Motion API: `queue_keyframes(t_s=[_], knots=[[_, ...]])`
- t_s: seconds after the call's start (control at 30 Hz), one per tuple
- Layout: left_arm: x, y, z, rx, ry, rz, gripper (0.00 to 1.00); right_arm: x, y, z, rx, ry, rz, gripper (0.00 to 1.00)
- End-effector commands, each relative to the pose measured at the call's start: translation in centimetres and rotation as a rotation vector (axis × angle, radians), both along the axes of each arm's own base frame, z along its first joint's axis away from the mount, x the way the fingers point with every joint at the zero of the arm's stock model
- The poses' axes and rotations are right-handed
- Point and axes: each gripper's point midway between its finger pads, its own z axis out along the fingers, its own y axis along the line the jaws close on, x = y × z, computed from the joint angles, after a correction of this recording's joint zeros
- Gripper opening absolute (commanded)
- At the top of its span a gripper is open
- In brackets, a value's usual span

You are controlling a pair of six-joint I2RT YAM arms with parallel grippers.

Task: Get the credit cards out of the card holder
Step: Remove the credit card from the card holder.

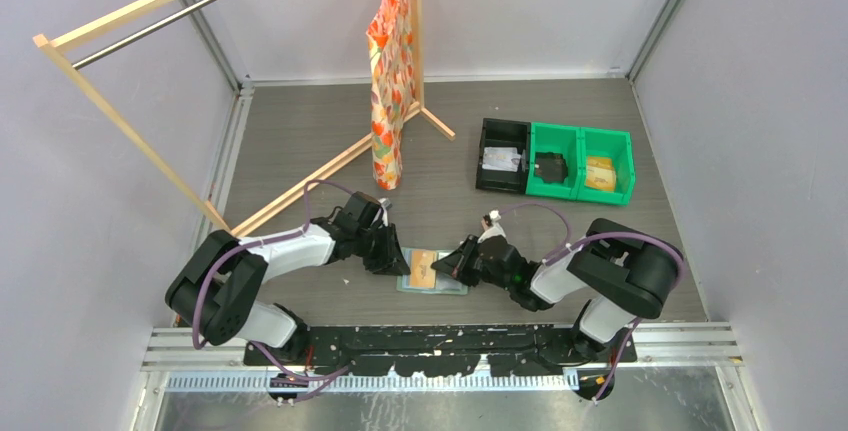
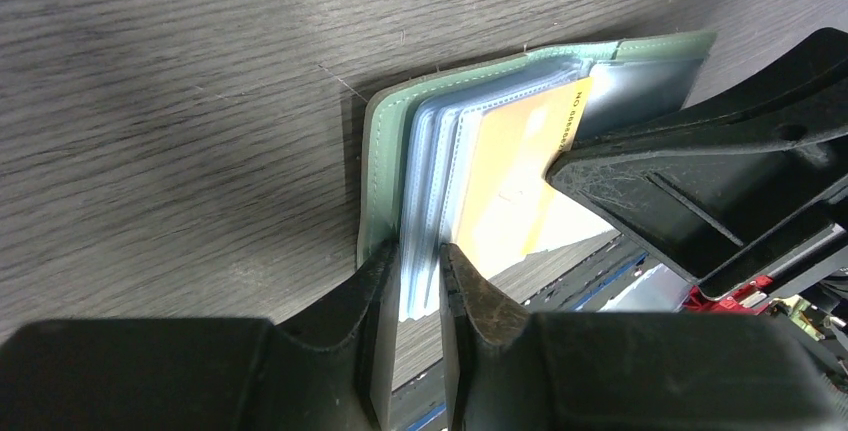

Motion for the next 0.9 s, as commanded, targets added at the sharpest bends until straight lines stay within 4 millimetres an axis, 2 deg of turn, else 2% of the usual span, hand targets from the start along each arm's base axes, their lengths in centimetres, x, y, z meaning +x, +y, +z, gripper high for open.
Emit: queue_keyframes(t_s=[0.0,0.27,0.53,0.87], knots=[[-0.2,1.5,-3.3,0.119,0.002,0.021,0.22,-0.7,1.2,1.8,0.086,-0.023,0.045,0.01],[-0.3,2.3,-4.0,0.156,0.018,0.030,0.22,-1.3,-0.8,1.7,0.044,-0.038,0.032,0.01],[-0.6,2.7,-4.8,0.176,0.044,0.029,0.21,-1.3,-3.6,1.1,-0.094,-0.064,0.002,0.01],[-0.3,2.5,-4.7,0.171,0.043,0.033,0.20,-1.8,-6.0,0.3,-0.148,-0.041,0.001,0.01]])
